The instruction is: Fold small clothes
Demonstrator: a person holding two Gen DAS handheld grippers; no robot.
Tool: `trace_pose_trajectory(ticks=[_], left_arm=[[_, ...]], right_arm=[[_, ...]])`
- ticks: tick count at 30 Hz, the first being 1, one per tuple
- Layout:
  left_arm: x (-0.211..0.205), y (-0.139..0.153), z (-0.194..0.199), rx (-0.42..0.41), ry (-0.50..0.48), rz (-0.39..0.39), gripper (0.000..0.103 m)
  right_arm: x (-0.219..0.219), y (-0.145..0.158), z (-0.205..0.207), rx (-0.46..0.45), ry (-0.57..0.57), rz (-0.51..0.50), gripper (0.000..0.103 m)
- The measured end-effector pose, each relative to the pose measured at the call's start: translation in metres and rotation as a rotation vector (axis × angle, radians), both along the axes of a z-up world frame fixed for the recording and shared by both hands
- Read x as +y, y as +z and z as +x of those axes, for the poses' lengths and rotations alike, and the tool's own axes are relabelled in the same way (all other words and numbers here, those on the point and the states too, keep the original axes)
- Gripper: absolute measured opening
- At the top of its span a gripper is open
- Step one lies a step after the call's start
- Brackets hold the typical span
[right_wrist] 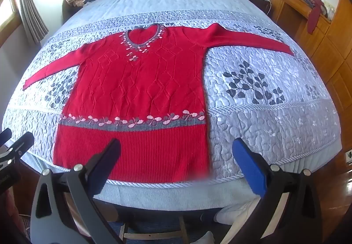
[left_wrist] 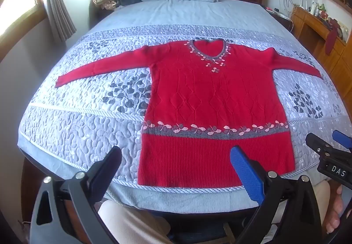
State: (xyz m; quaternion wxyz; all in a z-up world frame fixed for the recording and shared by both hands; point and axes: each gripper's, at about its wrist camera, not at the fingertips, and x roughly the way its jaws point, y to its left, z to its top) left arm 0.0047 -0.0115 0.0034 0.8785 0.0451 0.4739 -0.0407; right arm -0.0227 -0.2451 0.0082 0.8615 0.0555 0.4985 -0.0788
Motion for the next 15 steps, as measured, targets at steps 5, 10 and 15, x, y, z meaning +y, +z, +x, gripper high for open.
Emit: trace_pose_trajectory(ticks=[5, 10, 15], left_arm=[[0.0004, -0.0001, 0.0017, -0.001, 0.001, 0.003, 0.099], [0.0005, 0.0002, 0.0034, 0.001, 0.002, 0.004, 0.099], [0.0007, 0.0000, 0.0043, 0.001, 0.002, 0.005, 0.099]], right_arm=[[-0.0017, -0.0014, 0.0014, 0.003, 0.003, 0.002, 0.100], [-0.0048, 0.0015, 0.0043, 0.003, 0.006, 0.005, 0.100], [-0.0038, 0.0006, 0.0035, -0.009, 0.007, -0.008, 0.100]])
